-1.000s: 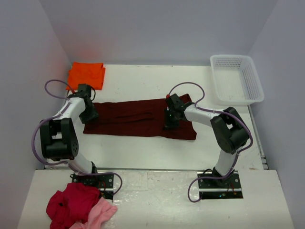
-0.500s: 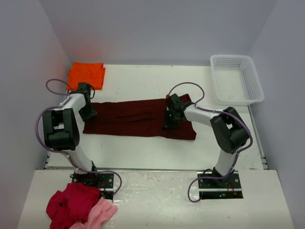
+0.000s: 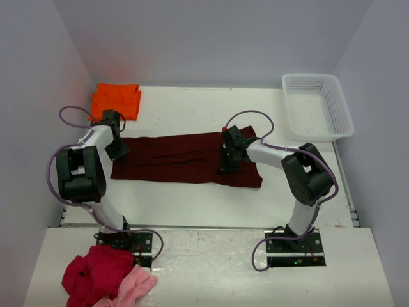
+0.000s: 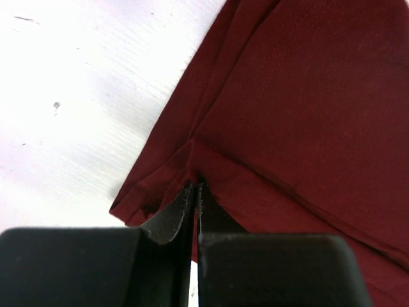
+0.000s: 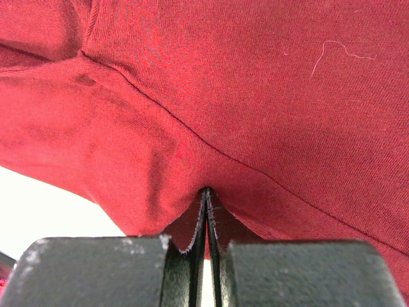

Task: Fold and stack the t-shirts
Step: Fold the other side of the tshirt into a rectangle

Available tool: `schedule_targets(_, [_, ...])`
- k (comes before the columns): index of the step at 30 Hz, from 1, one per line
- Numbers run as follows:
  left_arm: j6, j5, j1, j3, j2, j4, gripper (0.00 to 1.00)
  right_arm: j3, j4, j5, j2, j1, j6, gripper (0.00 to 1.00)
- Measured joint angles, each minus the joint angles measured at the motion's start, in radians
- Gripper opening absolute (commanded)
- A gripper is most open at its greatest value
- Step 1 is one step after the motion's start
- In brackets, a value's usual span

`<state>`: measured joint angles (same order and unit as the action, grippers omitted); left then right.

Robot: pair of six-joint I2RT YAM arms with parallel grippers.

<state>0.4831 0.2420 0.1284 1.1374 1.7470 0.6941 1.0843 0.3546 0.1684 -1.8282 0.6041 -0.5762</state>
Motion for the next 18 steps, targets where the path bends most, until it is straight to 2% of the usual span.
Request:
schedule_targets(7, [0.048, -0.003, 0.034, 0.029, -0.066, 0.002, 0.00, 0.006, 0.000, 0.003, -0.006, 0.002, -0.001, 0.00])
schedule_targets(13, [0.083, -0.009, 0.065, 0.089, -0.055, 0.003, 0.00, 0.012, -0.005, 0.006, -0.012, 0.007, -0.001, 0.00])
schedule_targets(14, [0.086, -0.013, 0.066, 0.101, -0.043, 0.003, 0.03, 0.012, -0.005, 0.007, -0.012, 0.007, -0.001, 0.00])
schedule_targets(17, [0.102, -0.034, 0.067, 0.142, 0.017, -0.002, 0.21, 0.012, -0.007, 0.008, -0.013, 0.008, -0.001, 0.00])
schedule_targets(18, [0.111, -0.040, 0.067, 0.150, 0.037, -0.010, 0.39, 0.012, -0.008, 0.008, -0.013, 0.008, -0.001, 0.00])
